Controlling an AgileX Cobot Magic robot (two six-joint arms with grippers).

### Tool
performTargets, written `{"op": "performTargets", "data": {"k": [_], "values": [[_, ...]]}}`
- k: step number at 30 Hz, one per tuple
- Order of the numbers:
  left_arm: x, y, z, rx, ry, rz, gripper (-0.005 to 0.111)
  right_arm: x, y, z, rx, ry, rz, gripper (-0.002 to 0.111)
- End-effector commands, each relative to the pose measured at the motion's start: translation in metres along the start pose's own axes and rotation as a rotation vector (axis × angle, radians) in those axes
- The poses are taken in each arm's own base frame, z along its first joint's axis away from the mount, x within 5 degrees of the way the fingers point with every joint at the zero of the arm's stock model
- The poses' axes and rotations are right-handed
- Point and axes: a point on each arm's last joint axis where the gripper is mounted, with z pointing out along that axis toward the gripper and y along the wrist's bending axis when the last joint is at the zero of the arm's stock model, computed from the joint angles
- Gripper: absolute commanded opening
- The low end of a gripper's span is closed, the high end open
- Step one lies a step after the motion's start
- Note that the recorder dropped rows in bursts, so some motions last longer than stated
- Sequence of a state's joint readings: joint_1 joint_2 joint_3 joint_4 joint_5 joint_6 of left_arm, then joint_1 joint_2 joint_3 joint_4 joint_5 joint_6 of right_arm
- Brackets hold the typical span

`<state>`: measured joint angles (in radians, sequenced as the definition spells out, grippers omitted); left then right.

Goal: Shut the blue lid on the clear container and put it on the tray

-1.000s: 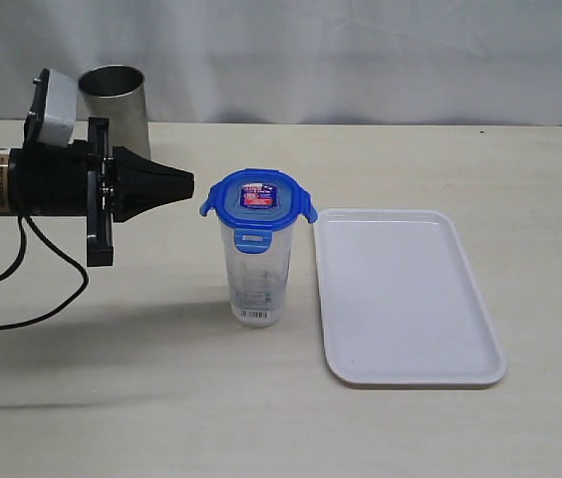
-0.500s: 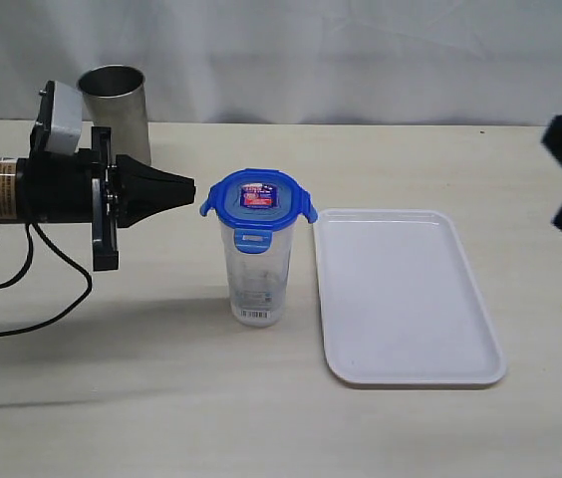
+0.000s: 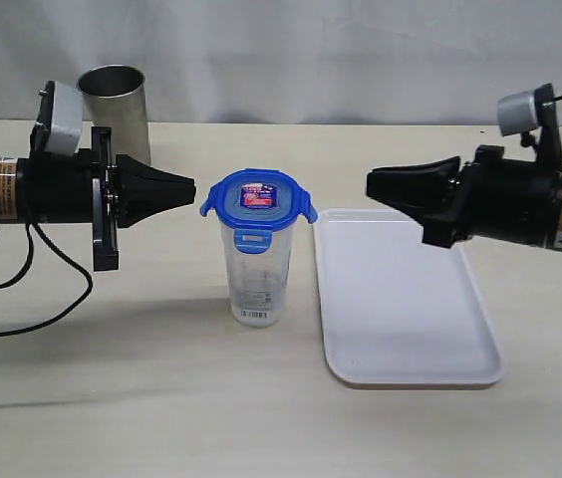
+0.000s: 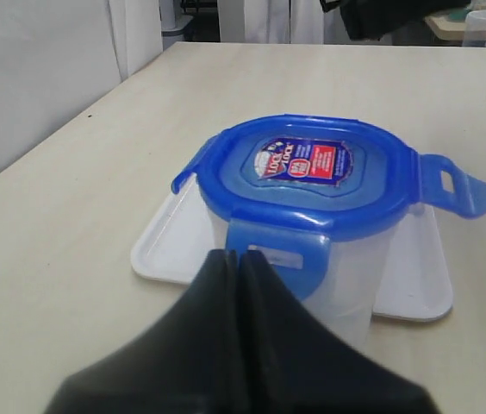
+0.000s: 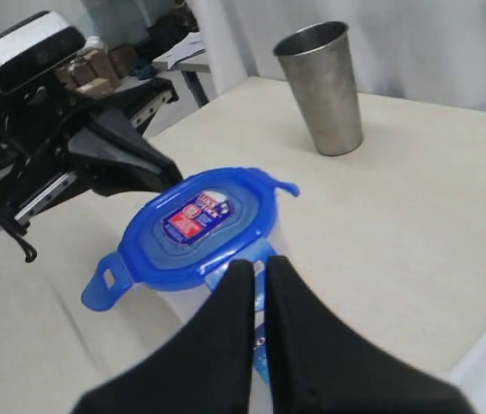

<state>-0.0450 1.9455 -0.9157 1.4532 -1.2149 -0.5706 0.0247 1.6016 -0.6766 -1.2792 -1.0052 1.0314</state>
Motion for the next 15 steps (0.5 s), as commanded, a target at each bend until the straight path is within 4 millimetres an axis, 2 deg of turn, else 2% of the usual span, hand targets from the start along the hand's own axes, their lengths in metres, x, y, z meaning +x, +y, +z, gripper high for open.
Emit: {"op": "performTargets", "data": {"k": [1, 4, 7, 12, 15], "values": [[-0.002, 0.002, 0.001, -0.01, -0.015, 0.003, 0.0, 0.006, 0.007, 0.023, -0.015, 0.034, -0.06, 0.005], [-0.002, 0.002, 0.001, -0.01, -0.015, 0.003, 0.0, 0.011, 0.011, 0.035, 0.032, 0.073, -0.087, 0.005], [-0.002, 0.002, 0.001, -0.01, -0.015, 0.003, 0.0, 0.014, 0.03, 0.047, -0.027, 0.094, -0.138, 0.005], [-0.001, 0.0, 0.001, 0.006, -0.006, 0.01, 0.0, 0.016, 0.032, 0.053, 0.025, 0.117, -0.156, 0.005], [-0.001, 0.0, 0.001, 0.006, -0.006, 0.008, 0.0, 0.013, 0.035, 0.052, 0.001, 0.099, -0.166, 0.005]]}}
